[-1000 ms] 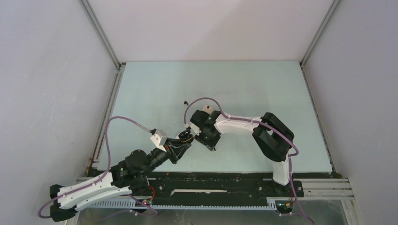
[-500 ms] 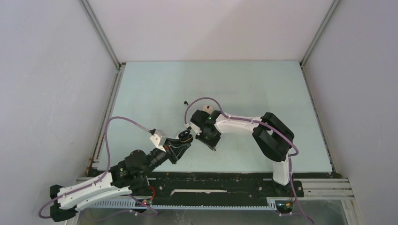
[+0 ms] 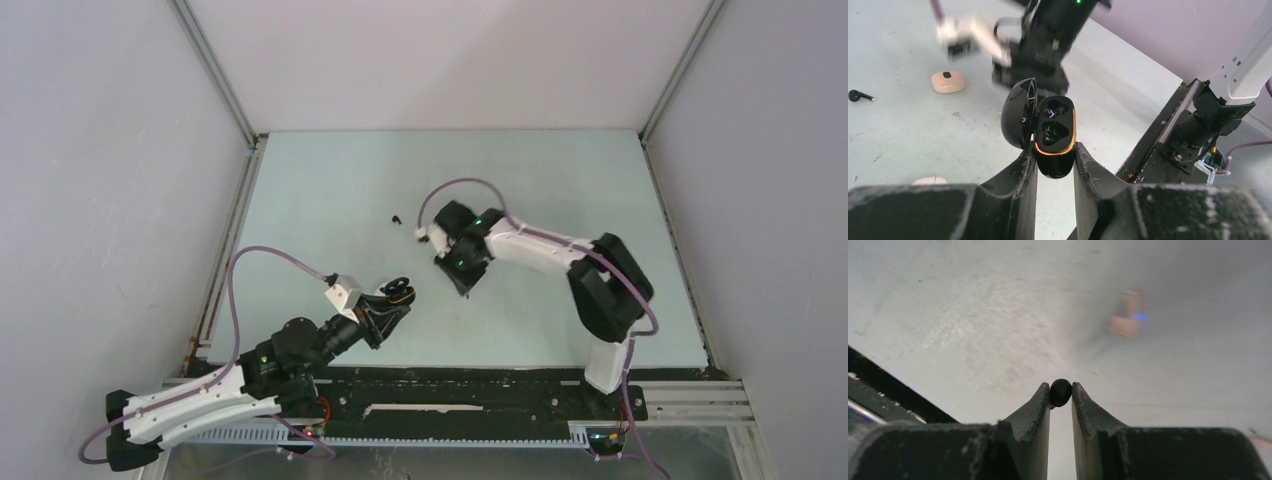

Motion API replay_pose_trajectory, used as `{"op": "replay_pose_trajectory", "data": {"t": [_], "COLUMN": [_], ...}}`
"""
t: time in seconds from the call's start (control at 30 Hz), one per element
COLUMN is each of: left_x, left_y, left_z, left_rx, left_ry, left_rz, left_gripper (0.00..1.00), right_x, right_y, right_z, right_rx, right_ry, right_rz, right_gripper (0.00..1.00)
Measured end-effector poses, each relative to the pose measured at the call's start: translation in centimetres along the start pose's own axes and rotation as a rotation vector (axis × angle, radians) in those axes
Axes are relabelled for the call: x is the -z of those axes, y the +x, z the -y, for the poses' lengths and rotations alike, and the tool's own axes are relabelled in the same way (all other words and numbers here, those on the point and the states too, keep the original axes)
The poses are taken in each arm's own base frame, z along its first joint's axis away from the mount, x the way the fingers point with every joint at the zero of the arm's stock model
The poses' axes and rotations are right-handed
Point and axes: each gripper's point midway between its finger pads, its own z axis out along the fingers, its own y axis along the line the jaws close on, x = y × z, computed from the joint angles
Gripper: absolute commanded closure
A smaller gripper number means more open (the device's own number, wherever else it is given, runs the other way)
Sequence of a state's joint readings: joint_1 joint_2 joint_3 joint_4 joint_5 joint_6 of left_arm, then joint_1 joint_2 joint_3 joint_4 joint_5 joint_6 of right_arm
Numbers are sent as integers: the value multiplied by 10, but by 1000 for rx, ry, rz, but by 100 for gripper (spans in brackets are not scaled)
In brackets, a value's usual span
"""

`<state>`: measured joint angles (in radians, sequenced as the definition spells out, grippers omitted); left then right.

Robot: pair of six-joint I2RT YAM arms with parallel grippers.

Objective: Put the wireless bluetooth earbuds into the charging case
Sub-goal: Pick up the earbud from the center of the board, then place the earbud in the charging case.

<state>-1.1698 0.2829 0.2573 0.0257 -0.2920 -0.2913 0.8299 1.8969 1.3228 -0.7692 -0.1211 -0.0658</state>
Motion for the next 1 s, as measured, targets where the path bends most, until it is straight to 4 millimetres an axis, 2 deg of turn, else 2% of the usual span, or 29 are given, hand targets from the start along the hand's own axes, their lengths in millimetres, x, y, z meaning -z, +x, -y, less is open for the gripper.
{"op": "replay_pose_trajectory", "data": {"t": [0.07, 0.13, 0.23, 0.33, 0.43, 0.5, 0.6, 0.73, 0.8, 0.93, 1.0], "left_x": [-3, -8, -19, -29, -39, -46, -59, -80, -86, -93, -95], "left_y": [1, 5, 14, 24, 36, 44, 47, 31, 22, 9, 6], "left_z": [1, 2, 6, 10, 14, 16, 22, 33, 36, 39, 38], "left_rx": [-3, -8, -15, -22, -29, -35, -39, -29, -23, -14, -12], "left_ry": [0, 3, 12, 25, 35, 40, 53, 74, 83, 98, 100], "left_rz": [-5, -19, -47, -78, -111, -142, -174, -156, -132, -97, -88], "left_gripper": [100, 100, 100, 100, 100, 100, 100, 100, 100, 100, 100], "right_x": [23, 60, 121, 184, 228, 245, 260, 252, 256, 298, 318], "right_y": [-10, -23, -39, -43, -36, -31, -36, -45, -56, -89, -96], "right_z": [20, 42, 61, 56, 43, 36, 30, 30, 34, 47, 48], "right_rx": [-57, -103, -112, -43, 48, 93, 149, 188, 215, 323, 389], "right_ry": [-10, -13, 8, 20, 30, 18, 5, -21, -17, 43, 86], "right_rz": [77, 208, 432, 678, 887, 971, 1074, 1078, 1064, 1102, 1141], "right_gripper": [100, 100, 100, 100, 100, 100, 100, 100, 100, 100, 100]}}
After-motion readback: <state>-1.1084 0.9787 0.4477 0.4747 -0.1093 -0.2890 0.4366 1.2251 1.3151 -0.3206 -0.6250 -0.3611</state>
